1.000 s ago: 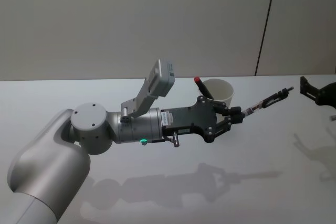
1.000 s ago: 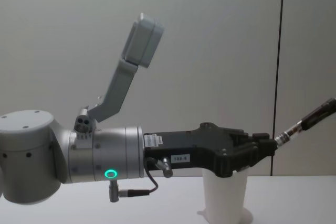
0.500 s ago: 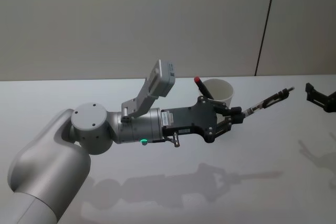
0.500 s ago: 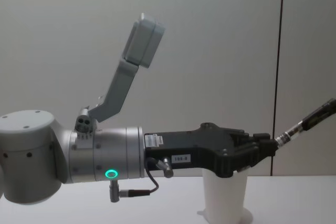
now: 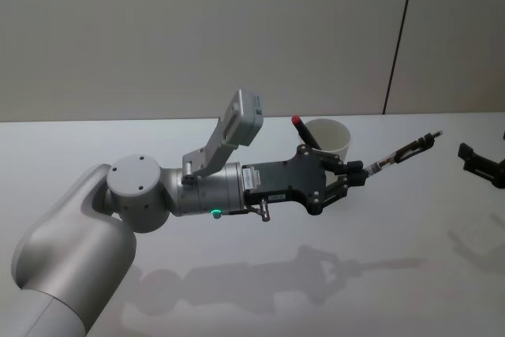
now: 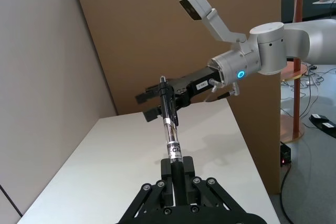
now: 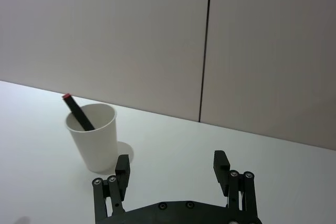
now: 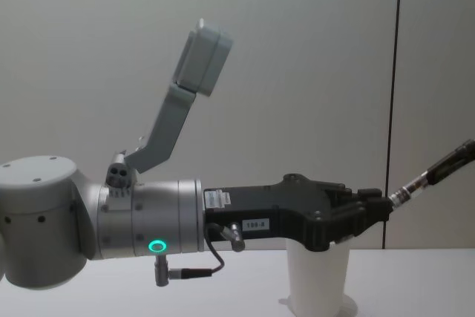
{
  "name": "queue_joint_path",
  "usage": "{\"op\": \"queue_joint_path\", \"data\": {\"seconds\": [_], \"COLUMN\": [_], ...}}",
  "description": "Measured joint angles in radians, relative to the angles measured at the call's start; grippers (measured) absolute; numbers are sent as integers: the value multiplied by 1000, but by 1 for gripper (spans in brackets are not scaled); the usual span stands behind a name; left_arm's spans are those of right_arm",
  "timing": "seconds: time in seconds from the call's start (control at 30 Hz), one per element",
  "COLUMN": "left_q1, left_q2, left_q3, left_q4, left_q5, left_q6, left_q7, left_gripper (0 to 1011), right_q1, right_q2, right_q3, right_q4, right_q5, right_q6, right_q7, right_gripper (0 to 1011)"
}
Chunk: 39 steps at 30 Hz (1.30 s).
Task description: Place the pen into the pen holder.
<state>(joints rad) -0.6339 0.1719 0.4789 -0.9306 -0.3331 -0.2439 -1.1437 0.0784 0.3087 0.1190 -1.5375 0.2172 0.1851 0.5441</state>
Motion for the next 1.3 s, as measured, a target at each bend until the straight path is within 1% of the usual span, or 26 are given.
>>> {"op": "queue_joint_path", "data": {"seconds": [0.1, 0.13, 0.2, 0.3, 0.5, 0.53, 0.63, 0.73, 0.93, 0.97, 1.13, 1.3], "left_q1": [0, 0, 0, 0, 0, 0, 0, 0, 0, 0, 0, 0], "left_q2": [0, 0, 0, 0, 0, 0, 0, 0, 0, 0, 0, 0], "left_q3": [0, 0, 0, 0, 0, 0, 0, 0, 0, 0, 0, 0], "left_q4": [0, 0, 0, 0, 0, 0, 0, 0, 0, 0, 0, 0], "left_q5": [0, 0, 0, 0, 0, 0, 0, 0, 0, 0, 0, 0], "left_q6": [0, 0, 0, 0, 0, 0, 0, 0, 0, 0, 0, 0], "left_q7": [0, 0, 0, 0, 0, 0, 0, 0, 0, 0, 0, 0], "left_gripper": [136, 136, 136, 136, 136, 136, 136, 136, 136, 136, 136, 136], "right_q1": [-16, -16, -28, -35, -55, -55, -65, -71, -87, -87, -97, -103], "right_q2": [6, 6, 11, 13, 22, 22, 26, 28, 31, 31, 34, 36], "right_q3": [8, 8, 14, 17, 25, 25, 27, 27, 27, 27, 21, 16], "right_q4": [-12, -12, -21, -27, -42, -42, -51, -56, -71, -71, -79, -83], "right_q5": [34, 34, 59, 80, 140, 140, 174, 195, 254, 254, 297, 325], "right_q6": [12, 12, 21, 30, 53, 53, 67, 77, 108, 108, 135, 156], "right_q7": [30, 30, 50, 65, 118, 118, 149, 168, 217, 217, 254, 276], "right_gripper": [1001, 1001, 1001, 1001, 1001, 1001, 1001, 1001, 1001, 1001, 1001, 1001]}}
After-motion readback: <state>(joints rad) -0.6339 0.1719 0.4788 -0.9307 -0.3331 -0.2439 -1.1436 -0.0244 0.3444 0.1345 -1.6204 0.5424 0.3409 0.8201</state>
